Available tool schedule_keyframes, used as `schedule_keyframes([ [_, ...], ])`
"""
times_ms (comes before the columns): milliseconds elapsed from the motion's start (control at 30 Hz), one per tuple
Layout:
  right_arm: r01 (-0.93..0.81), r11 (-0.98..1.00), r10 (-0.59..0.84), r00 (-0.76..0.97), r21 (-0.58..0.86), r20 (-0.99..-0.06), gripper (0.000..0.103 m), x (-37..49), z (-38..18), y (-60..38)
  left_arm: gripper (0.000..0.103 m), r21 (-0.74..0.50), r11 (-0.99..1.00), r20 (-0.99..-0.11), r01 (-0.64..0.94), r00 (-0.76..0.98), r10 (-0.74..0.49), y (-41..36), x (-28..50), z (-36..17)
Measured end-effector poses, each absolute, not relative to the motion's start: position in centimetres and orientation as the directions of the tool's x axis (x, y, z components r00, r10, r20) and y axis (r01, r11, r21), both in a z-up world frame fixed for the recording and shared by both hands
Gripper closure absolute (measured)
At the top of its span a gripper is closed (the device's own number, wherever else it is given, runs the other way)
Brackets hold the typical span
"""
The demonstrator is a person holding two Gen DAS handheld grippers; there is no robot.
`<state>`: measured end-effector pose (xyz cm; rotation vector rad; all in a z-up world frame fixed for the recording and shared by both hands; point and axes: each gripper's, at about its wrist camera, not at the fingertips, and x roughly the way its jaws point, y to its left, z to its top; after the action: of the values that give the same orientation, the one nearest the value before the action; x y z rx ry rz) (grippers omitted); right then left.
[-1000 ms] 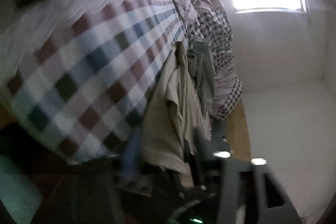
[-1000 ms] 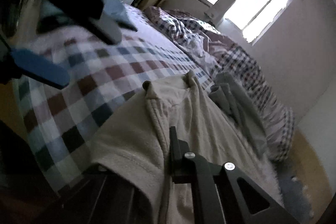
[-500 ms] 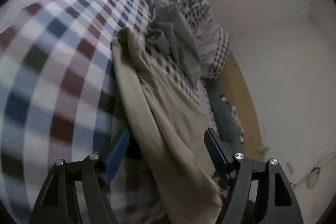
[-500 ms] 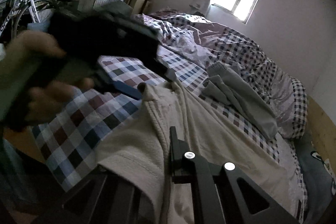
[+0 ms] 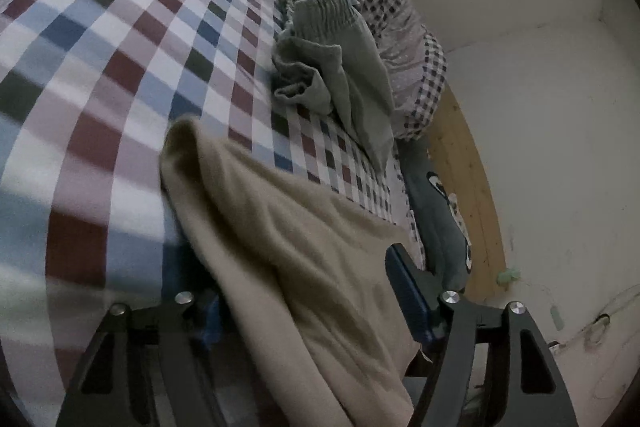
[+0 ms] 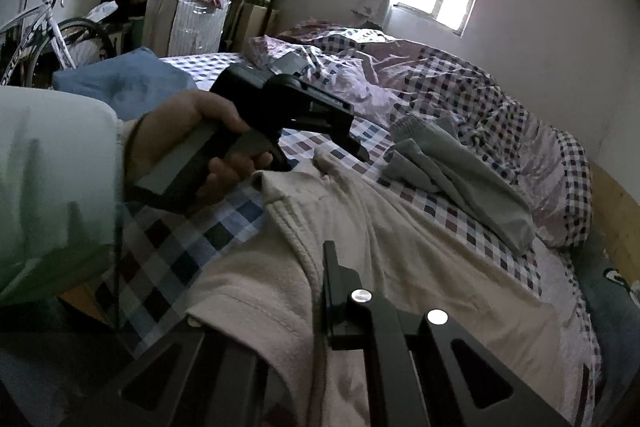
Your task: Fold clothes
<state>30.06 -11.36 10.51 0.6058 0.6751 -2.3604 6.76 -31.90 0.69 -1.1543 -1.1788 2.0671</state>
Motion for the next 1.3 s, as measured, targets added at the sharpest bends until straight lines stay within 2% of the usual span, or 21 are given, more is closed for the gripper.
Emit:
schedule_keyframes([
  [200, 0.647, -0.696, -0.416, -0.717, -0.311, -0.559, 0.100, 30.0, 10.8, -11.0, 0.046, -0.874, -0.486, -0.415, -0.002, -0.518, 0.748, -32.2, 4.8, 0.3],
  [300, 0.646, -0.695, -0.410, -0.716, -0.315, -0.564, 0.100, 30.1, 10.6, -11.1, 0.068, -0.879, -0.476, -0.415, 0.017, -0.516, 0.749, -32.2, 4.1, -0.3],
  [333, 0.647, -0.695, -0.410, -0.714, -0.313, -0.568, 0.100, 30.2, 10.5, -11.1, 0.082, -0.881, -0.472, -0.418, 0.031, -0.516, 0.747, -32.2, 3.9, -0.6],
  [433, 0.654, -0.692, -0.403, -0.702, -0.306, -0.587, 0.100, 30.4, 9.9, -11.5, 0.092, -0.893, -0.445, -0.407, 0.064, -0.538, 0.738, -32.7, 4.0, -1.2],
  [800, 0.712, -0.676, -0.468, -0.614, -0.191, -0.635, 0.100, 31.9, 9.5, -13.8, 0.097, -0.920, -0.389, -0.276, -0.045, -0.628, 0.727, -34.0, 6.2, 4.5],
  [867, 0.729, -0.663, -0.490, -0.596, -0.173, -0.636, 0.100, 32.5, 9.9, -14.3, 0.100, -0.928, -0.362, -0.226, -0.082, -0.650, 0.726, -34.9, 7.1, 6.2],
  [1033, 0.797, -0.582, -0.612, -0.560, -0.161, -0.559, 0.100, 35.7, 12.9, -17.0, 0.100, -0.918, -0.322, -0.072, -0.230, -0.702, 0.708, -38.3, 11.1, 11.9],
  [1133, 0.806, -0.581, -0.637, -0.536, -0.111, -0.554, 0.100, 35.6, 12.6, -17.4, 0.100, -0.906, -0.370, -0.114, -0.206, -0.722, 0.683, -39.7, 12.1, 12.0],
  [1300, 0.781, -0.624, -0.639, -0.493, 0.022, -0.591, 0.100, 33.9, 10.6, -15.7, 0.100, -0.898, -0.440, -0.307, -0.008, -0.705, 0.640, -40.5, 11.5, 8.2],
])
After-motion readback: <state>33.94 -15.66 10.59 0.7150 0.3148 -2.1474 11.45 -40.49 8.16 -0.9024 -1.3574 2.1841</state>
